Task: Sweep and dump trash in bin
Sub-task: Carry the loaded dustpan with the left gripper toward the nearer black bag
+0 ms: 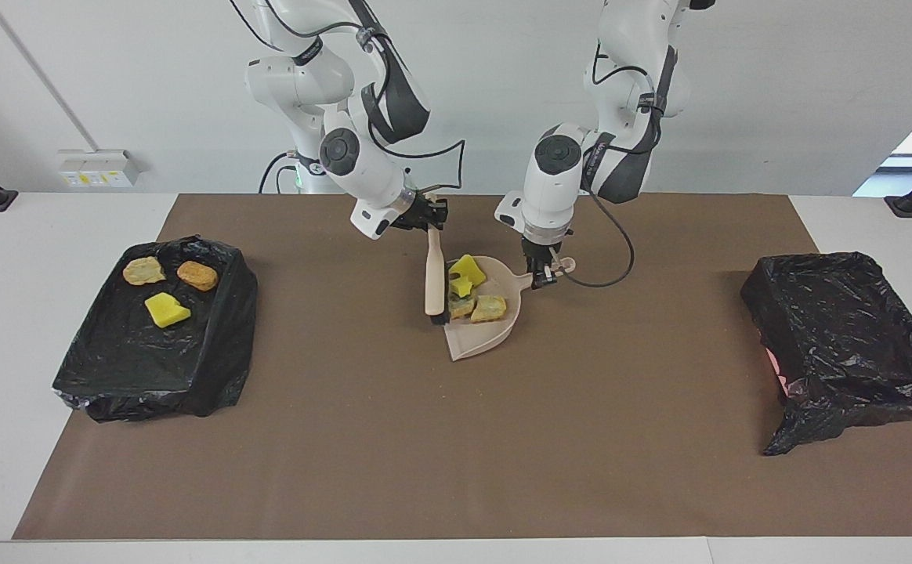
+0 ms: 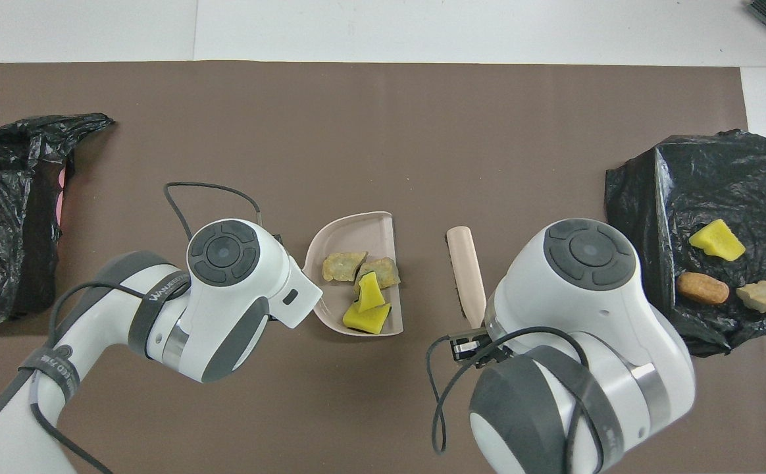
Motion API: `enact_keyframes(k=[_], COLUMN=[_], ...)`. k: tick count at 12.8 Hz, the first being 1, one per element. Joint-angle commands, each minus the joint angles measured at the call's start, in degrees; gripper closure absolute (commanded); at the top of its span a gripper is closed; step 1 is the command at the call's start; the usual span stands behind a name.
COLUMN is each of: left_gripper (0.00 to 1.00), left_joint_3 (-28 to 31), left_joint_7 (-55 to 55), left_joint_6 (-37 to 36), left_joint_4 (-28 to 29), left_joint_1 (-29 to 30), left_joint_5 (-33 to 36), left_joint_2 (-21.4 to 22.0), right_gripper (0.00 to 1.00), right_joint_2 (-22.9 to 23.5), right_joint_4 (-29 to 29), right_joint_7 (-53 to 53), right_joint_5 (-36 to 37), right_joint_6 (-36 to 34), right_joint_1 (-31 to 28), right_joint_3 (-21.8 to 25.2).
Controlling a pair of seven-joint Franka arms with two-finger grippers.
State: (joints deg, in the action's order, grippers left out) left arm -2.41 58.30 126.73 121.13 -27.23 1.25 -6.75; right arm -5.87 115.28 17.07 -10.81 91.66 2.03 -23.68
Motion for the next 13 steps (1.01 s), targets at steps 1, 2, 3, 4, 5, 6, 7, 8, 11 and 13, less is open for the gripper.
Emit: enact_keyframes(k=[1, 2, 3, 4, 5, 6, 7, 8, 11, 13], left_gripper=[1.00, 1.00, 1.00, 1.00, 1.00, 1.00, 1.00, 1.00, 1.00, 1.00], left_joint_3=[-0.2, -0.2, -0.1, 0.3, 0.3, 0.4, 0.5, 0.5, 0.5, 0.5], left_joint_7=[3.8, 5.2, 5.1, 5.5, 6.7, 10.8, 14.3, 18.0, 27.0, 30.7], left_joint_6=[1.1, 0.5, -0.1, -0.9, -2.3, -4.5, -6.9, -9.0, -14.2, -20.5], left_joint_4=[0.5, 0.0, 0.0, -0.2, -1.0, -2.3, -4.4, -6.6, -14.2, -21.9], left_joint_1=[3.6, 5.1, 6.1, 7.7, 10.6, 13.0, 15.5, 18.4, 26.6, 31.4], left_joint_5=[0.6, 0.6, 0.4, 0.4, 0.4, 0.0, -1.5, -3.1, -4.9, -5.7], left_joint_2=[1.7, 2.6, 3.6, 4.9, 5.5, 6.0, 6.0, 5.4, 2.3, -1.3], right_gripper=[1.00, 1.00, 1.00, 1.00, 1.00, 1.00, 1.00, 1.00, 1.00, 1.00], right_joint_2=[-6.1, -8.1, -9.6, -10.6, -10.9, -10.9, -11.1, -11.1, -13.0, -14.3], right_joint_4=[2.6, 5.2, 6.9, 8.8, 10.5, 13.8, 16.7, 18.8, 27.5, 30.8], right_joint_7=[8.4, 11.3, 12.5, 13.0, 13.9, 17.8, 20.1, 21.0, 21.7, 21.3], right_joint_5=[0.2, -3.6, -6.8, -8.3, -10.0, -10.8, -10.8, -10.9, -11.5, -11.9], right_joint_6=[-3.7, -2.0, -0.3, 0.7, 4.3, 9.8, 13.9, 16.7, 25.8, 27.2], right_joint_1=[0.6, 3.3, 4.6, 5.1, 7.6, 11.5, 13.8, 15.9, 20.0, 21.1], right_joint_3=[-0.9, -1.0, -1.0, -1.2, -1.7, -1.7, -1.7, -1.7, -1.7, -1.6])
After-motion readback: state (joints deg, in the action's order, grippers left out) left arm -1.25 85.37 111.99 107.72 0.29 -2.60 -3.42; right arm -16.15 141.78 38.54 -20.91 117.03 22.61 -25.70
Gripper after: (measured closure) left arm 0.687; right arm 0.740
